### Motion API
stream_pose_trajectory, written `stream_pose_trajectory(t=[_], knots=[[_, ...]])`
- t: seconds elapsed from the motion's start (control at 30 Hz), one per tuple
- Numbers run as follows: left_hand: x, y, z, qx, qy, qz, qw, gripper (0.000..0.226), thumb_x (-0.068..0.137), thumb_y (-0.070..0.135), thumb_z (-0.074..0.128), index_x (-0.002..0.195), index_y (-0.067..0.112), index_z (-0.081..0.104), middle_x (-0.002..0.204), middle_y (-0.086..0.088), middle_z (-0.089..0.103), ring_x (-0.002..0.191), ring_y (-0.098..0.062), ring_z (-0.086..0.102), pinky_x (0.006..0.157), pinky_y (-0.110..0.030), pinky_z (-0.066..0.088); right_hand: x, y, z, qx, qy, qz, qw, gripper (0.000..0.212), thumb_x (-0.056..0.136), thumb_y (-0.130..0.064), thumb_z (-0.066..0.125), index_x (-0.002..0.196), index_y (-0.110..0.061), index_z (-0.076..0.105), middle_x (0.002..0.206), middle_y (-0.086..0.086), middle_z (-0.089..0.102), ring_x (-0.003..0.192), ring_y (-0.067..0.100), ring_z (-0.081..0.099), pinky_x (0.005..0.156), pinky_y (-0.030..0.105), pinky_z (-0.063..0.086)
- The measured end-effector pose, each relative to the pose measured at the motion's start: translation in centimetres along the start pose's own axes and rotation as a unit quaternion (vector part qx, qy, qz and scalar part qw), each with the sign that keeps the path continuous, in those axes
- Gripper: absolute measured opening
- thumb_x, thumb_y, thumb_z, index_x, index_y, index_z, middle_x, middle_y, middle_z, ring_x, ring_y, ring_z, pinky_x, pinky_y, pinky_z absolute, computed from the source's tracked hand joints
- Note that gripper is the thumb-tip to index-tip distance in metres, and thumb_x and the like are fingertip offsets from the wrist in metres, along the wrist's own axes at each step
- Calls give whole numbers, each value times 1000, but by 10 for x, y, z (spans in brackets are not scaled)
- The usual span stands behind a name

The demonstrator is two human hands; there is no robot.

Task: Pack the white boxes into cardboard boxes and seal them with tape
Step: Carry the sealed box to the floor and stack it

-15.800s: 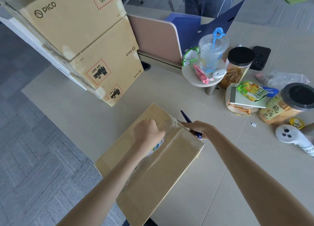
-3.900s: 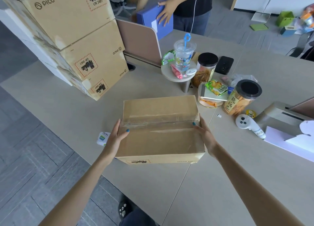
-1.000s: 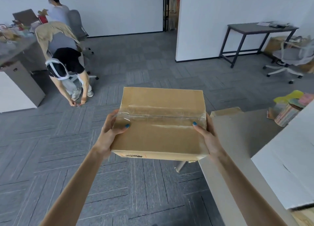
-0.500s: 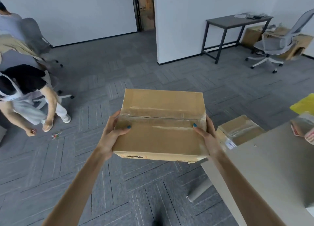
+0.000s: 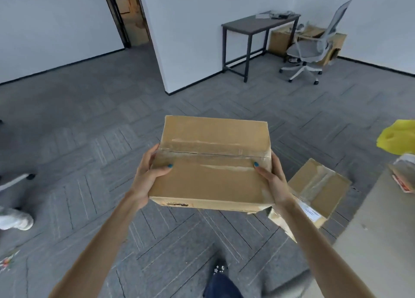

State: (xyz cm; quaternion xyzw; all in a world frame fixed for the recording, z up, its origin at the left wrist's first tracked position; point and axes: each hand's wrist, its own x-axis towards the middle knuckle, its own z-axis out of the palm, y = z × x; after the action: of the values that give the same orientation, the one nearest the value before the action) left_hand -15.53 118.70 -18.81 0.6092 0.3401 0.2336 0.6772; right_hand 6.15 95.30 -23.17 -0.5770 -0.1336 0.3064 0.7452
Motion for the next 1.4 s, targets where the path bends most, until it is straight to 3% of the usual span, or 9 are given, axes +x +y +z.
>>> stream_pose_trajectory(t=[0.17,0.3,0.47,0.63,0.8,0.93,1.17,1.3,1.4], knots=[[128,25,14,33,-43,-13,998,81,72,16,78,141,42,43,129,8,57,115,-21,59,89,-42,50,89,-9,12,11,57,-8,998,59,82,-18,70,133,-42,51,128,-5,60,110,20,63,79,37,55],[214,42,36,50,-82,-6,995,77,82,6,73,145,37,41,128,11,57,115,-17,59,93,-43,49,144,-24,15,13,107,-13,994,59,81,-23,72,132,-44,51,120,-11,65,107,19,65,83,40,57],[324,60,75,63,-167,-3,984,82,72,12,80,141,39,45,126,12,60,115,-16,60,96,-43,49,209,-40,12,20,184,-33,982,53,87,-18,70,130,-43,52,106,-18,68,103,18,65,79,36,57],[444,80,125,106,-250,10,963,81,69,17,82,137,44,47,125,14,59,118,-16,57,104,-49,44,280,-54,13,12,272,-67,960,58,81,-23,70,132,-42,50,118,-12,64,109,17,62,81,31,55],[549,96,179,140,-339,21,930,79,75,11,79,139,42,44,130,13,56,120,-13,55,109,-51,38,341,-57,10,19,351,-103,931,53,79,-26,68,125,-47,53,125,-9,62,116,20,59,96,41,52],[603,101,232,160,-405,21,900,79,79,7,77,143,37,43,127,17,56,118,-9,55,111,-46,37,373,-56,0,34,427,-115,896,50,89,-15,66,127,-43,53,120,-14,64,116,14,59,96,34,49],[662,96,355,187,-521,15,833,83,66,22,79,139,43,45,131,16,57,119,-10,56,105,-43,41,407,-59,-44,65,534,-121,834,61,80,-27,70,135,-43,49,130,-9,60,121,18,57,106,47,45],[680,90,428,202,-585,27,785,75,83,10,74,143,41,41,137,14,52,118,0,49,87,-27,37,420,-58,-67,86,595,-137,787,58,91,-14,64,142,-33,43,127,-12,60,117,11,59,91,27,51],[691,82,473,209,-621,27,755,72,84,10,72,141,43,42,136,15,52,121,-2,49,83,-23,37,429,-61,-79,89,633,-137,757,56,93,-13,62,141,-33,42,123,-14,61,104,2,63,80,20,52]])
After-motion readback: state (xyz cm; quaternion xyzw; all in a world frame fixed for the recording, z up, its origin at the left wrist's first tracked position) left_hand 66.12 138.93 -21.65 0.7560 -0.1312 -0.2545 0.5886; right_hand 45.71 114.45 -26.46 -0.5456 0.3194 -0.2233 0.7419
